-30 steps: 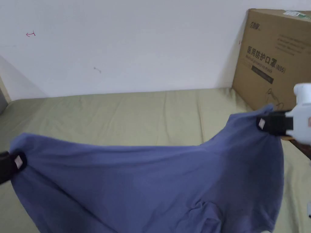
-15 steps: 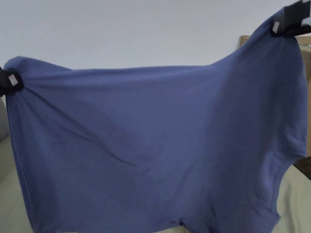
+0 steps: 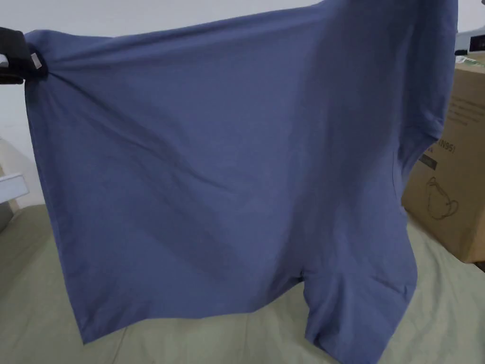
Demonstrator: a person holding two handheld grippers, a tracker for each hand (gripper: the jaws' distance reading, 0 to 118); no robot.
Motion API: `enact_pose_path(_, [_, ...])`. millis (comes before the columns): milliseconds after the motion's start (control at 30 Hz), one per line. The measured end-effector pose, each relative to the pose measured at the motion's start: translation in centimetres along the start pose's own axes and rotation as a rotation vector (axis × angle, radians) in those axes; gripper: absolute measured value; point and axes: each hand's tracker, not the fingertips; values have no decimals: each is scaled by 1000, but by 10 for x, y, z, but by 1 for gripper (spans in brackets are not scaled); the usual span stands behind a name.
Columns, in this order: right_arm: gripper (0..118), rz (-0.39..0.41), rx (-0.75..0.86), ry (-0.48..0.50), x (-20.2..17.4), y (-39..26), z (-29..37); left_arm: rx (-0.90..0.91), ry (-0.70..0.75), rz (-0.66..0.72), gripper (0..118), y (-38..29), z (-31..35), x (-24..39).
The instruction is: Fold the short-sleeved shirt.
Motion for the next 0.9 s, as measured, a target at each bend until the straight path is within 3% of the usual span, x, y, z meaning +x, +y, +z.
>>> enact_pose_path(200, [2, 83, 46, -65, -8, 11, -43, 54, 16, 0, 1, 14, -55, 5])
enact_pose_path(367, [2, 95, -19, -66, -15, -40, -82, -49, 68, -35, 1, -17, -104, 2])
enact_pose_path(500, [2, 52, -229, -11, -24, -148, -115, -238, 75, 20, 1, -100, -140, -9])
enact_pose_path(667, [2, 92, -660, 139, -31, -341, -108, -584, 55, 131, 1, -254, -136, -27])
enact_pose_path(800, [2, 99, -973, 212, -28, -486, -43, -839, 49, 139, 1, -367, -95, -49])
enact_pose_path(900, [2, 76, -1131, 259, -14, -550, 21, -985, 46, 131, 1, -420, -48, -63])
